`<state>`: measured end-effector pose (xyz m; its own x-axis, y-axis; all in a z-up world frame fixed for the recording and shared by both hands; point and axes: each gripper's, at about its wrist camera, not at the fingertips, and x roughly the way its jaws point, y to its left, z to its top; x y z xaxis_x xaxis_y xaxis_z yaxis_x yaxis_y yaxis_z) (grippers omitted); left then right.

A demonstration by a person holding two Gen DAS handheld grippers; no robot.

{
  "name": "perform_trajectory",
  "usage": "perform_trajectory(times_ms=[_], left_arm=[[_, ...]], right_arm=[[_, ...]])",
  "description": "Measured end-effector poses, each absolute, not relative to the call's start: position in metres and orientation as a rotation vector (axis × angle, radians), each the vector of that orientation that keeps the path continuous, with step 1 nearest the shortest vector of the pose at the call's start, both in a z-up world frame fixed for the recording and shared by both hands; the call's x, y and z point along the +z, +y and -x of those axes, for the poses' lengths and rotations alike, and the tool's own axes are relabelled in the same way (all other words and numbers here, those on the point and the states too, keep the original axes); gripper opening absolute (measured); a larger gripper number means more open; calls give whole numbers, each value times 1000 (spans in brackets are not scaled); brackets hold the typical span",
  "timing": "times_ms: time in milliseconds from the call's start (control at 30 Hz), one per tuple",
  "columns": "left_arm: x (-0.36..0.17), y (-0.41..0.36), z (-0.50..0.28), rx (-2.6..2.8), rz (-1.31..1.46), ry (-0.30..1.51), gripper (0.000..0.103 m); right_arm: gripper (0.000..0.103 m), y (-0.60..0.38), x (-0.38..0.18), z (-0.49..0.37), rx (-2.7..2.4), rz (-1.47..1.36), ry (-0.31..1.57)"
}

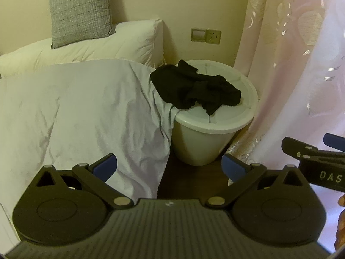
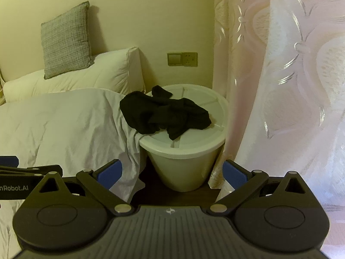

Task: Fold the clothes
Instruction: 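Reach both grippers to the black garment on the bin lid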

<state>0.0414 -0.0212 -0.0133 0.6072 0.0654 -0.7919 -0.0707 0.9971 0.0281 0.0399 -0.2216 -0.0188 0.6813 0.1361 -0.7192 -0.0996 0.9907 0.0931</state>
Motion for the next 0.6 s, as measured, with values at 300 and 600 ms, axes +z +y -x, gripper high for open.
perform_trajectory(times_ms=[300, 600], left_arm=[[-41, -15, -74, 100, 39, 1001, 102], [-75, 6, -138, 60, 65, 1081, 102]], right_arm=[[102, -224, -44, -68, 115, -46, 869], [102, -221, -71, -125, 72, -57, 921]])
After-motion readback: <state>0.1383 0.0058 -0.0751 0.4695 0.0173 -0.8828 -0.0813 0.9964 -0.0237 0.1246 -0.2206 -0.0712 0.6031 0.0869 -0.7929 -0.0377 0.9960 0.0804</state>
